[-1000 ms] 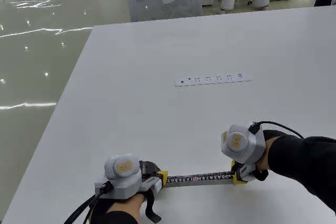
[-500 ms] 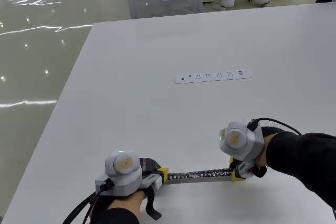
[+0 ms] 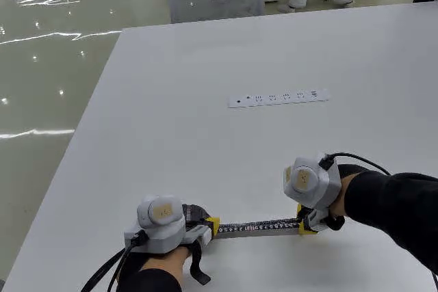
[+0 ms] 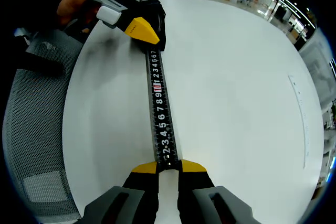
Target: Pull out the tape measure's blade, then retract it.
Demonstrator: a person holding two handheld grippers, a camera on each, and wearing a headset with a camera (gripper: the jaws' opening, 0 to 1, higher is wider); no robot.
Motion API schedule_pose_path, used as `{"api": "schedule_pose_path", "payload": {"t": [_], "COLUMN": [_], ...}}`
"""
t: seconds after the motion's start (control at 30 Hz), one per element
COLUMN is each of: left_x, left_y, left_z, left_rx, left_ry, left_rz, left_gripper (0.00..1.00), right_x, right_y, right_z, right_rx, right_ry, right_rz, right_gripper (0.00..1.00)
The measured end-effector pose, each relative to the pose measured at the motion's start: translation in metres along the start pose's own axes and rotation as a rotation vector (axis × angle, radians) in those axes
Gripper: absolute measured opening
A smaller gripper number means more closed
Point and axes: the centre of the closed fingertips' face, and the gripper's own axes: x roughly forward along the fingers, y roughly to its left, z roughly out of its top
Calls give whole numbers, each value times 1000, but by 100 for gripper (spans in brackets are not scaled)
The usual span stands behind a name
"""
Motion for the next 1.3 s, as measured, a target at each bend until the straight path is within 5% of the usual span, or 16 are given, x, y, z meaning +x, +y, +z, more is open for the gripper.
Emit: {"api": "schedule_pose_path", "payload": {"t": [1.3], "left_x": [0], "left_y": [0], "left_z": [-1], "left_rx": [-1], "left_ry": [-2], "left_rz": [3], "left_gripper": [63], "right_x": [4], "right_y": [1], "right_z": [12], "right_rx": [20], "right_ry": [-15], "right_rz": [5], "right_gripper": [8]}}
